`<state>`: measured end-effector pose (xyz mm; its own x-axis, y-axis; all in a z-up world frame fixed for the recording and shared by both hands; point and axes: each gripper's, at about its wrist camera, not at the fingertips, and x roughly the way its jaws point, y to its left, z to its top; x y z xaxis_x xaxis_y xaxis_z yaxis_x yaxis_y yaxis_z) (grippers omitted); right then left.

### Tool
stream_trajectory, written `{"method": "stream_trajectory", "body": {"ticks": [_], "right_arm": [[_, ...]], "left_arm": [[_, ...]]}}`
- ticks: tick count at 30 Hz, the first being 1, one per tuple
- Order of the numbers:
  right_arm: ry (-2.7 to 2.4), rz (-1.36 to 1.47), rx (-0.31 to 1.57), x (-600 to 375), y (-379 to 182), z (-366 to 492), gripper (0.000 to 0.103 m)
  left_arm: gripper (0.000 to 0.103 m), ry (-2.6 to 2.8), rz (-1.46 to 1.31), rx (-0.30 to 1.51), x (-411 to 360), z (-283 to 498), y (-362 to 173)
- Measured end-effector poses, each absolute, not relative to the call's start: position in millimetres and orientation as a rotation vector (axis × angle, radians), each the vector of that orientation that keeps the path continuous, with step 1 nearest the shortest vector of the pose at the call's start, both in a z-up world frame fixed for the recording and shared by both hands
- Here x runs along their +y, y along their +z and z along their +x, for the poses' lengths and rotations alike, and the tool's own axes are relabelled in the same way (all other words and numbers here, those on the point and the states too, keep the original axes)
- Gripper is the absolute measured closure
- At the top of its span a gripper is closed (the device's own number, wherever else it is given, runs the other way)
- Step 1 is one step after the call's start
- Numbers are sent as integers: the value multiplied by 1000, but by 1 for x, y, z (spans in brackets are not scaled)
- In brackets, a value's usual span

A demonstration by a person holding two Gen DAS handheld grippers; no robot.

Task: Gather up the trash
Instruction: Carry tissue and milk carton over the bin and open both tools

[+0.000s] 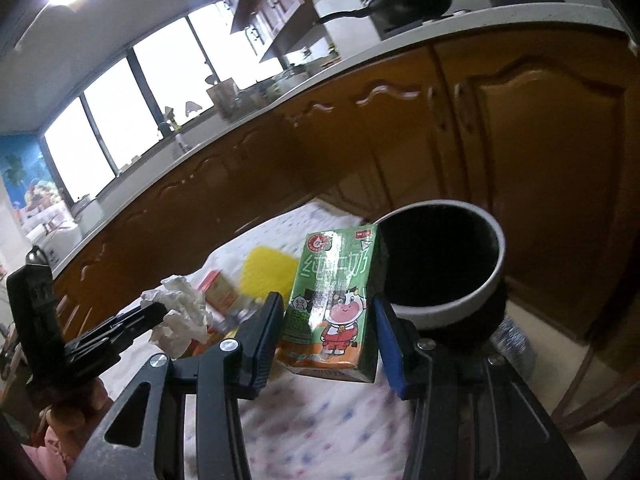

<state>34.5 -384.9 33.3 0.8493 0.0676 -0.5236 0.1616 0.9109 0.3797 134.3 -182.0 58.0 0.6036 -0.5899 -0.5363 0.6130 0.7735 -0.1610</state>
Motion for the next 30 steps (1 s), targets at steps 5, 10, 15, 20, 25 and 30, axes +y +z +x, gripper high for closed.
{"method": "stream_trajectory", "body": {"ticks": [5,10,15,20,25,30], "right_arm": [[-105,409,572,-412,34,54,57],[-128,405,599,-436,26,73,57],[-141,415,628,-455,15,91,57],[-145,420,661,-470,0,106,57],[-144,447,696,-482,-19,120,57],[-142,459,720,-489,-28,128,57]], "left_arm": [[78,-732,43,637,-223,158,61],[78,-752,68,668,-265,181,58],[78,-760,88,719,-308,205,45],[78,-761,122,770,-343,225,27],[77,-770,146,816,-367,236,12],[75,-762,171,848,-382,243,-3]]}}
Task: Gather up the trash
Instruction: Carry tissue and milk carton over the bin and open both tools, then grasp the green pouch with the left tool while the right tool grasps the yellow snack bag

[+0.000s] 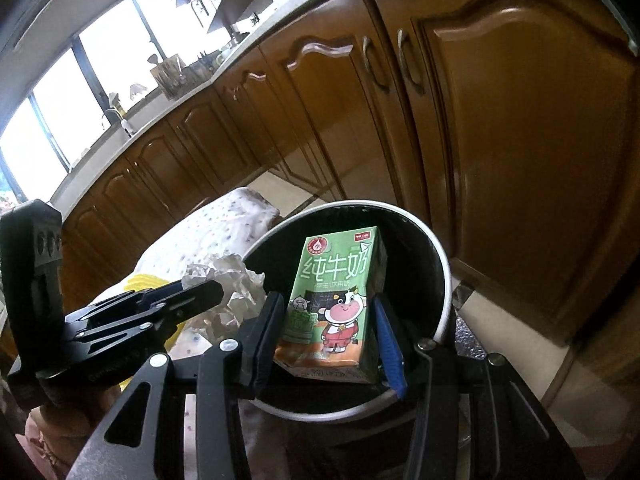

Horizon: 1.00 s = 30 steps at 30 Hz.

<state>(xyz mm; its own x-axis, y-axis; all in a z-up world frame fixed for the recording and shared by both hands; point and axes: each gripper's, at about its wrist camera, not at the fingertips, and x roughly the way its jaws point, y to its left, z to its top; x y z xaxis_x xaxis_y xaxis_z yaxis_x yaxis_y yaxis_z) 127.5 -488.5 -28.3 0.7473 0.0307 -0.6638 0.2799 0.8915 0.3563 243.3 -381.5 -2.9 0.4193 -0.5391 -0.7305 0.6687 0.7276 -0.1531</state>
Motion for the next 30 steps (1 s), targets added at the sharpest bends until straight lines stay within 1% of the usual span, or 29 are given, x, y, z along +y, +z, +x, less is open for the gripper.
{"method": "stream_trajectory", "body": {"ticks": [3,5,6,8,9,15,18,20,24,30], "right_arm": [[-143,467,728,-492,-30,131,57],[-141,472,733,-494,-31,134,54],[-144,479,734,-494,-31,134,54],[-143,494,732,-496,-30,133,53],[-148,497,729,-497,-29,133,53],[-155,522,672,-495,-17,110,53],[-139,536,632,-487,-10,95,45],[-128,532,608,-478,-6,87,36],[-87,524,571,-452,1,74,32],[-40,506,548,-415,10,64,32]], "left_arm": [[73,-752,170,865,-383,247,-8],[64,-759,158,877,-383,249,-10],[61,-765,153,875,-383,248,-9],[45,-764,151,868,-383,247,-7],[44,-766,147,863,-382,246,-5],[43,-777,123,822,-368,234,12],[39,-769,81,793,-345,221,24],[35,-759,55,763,-324,209,30],[34,-716,27,718,-287,190,36],[30,-643,5,660,-230,168,42]]}}
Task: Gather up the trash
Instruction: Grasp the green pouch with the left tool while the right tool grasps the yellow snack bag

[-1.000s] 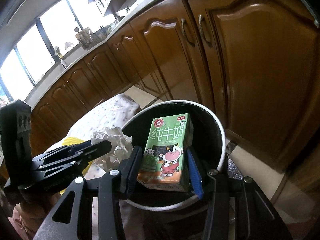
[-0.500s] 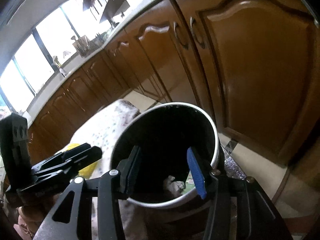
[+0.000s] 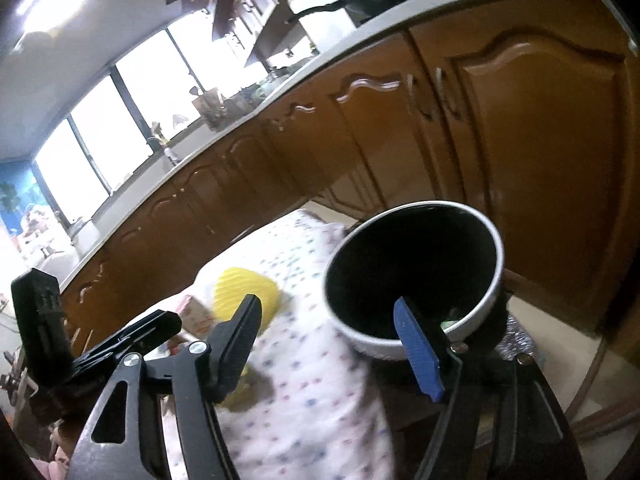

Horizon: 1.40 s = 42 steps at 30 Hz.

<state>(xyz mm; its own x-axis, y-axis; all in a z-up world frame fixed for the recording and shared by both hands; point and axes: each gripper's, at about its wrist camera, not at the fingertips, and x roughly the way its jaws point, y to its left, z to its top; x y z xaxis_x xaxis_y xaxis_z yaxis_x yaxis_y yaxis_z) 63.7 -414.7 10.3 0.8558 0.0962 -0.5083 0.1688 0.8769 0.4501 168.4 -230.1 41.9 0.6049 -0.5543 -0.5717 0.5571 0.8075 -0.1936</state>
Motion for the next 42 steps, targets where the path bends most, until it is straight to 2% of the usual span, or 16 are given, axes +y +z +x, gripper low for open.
{"method": "stream_trajectory", "body": {"ticks": [3,5,7,22,36,37,39,41,42], "right_arm": [[-27,484,540,-396,14,62,29],[-22,475,531,-387,15,60,18],[-13,458,520,-375,16,57,15],[80,385,587,-306,-10,76,14],[122,368,707,-284,-44,116,16],[125,365,714,-283,-46,118,16],[129,358,727,-281,-49,123,16],[131,356,741,-280,-53,128,17],[132,357,749,-280,-55,130,17]], "left_arm": [[30,-607,-15,645,-204,163,42],[29,-585,-19,636,-189,160,40],[29,-552,-12,629,-173,155,37],[28,-411,-26,679,-91,156,8],[28,-417,55,742,-93,174,-14],[29,-417,63,745,-94,175,-17],[37,-418,77,751,-97,178,-21],[54,-419,83,766,-97,182,-24],[58,-420,82,773,-97,183,-26]]}}
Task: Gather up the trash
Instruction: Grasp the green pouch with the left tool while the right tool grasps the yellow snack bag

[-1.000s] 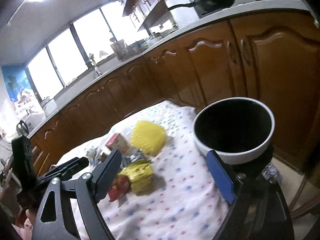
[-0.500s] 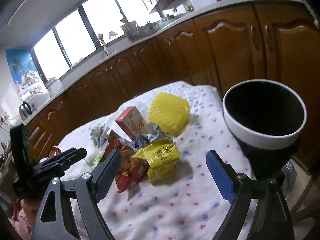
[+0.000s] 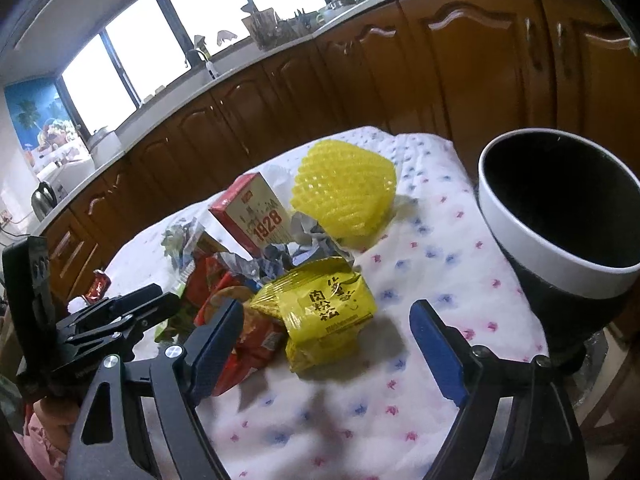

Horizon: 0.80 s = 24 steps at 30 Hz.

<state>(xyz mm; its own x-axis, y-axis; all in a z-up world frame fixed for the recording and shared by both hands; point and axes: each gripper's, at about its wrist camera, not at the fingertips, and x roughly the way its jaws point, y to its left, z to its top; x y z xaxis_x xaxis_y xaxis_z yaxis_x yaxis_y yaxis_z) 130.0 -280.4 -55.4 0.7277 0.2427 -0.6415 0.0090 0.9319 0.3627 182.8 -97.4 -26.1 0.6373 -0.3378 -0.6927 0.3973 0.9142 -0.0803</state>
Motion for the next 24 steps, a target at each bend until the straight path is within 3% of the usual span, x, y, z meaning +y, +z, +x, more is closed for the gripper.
{"method": "stream_trajectory", "body": {"ticks": [2,6,10,14,24], "right_arm": [[129,356,760,-280,-58,132,19],[126,357,796,-279,-68,136,27],[124,361,800,-278,-70,135,67],[131,347,768,-277,-62,128,68],[143,318,697,-277,-30,104,69]], "left_arm": [[70,-421,89,790,-98,185,-31],[76,-434,111,790,-99,183,-35],[94,-472,96,802,-101,182,-35],[100,-466,100,781,-100,177,-29],[103,-474,30,686,-77,162,6]]}}
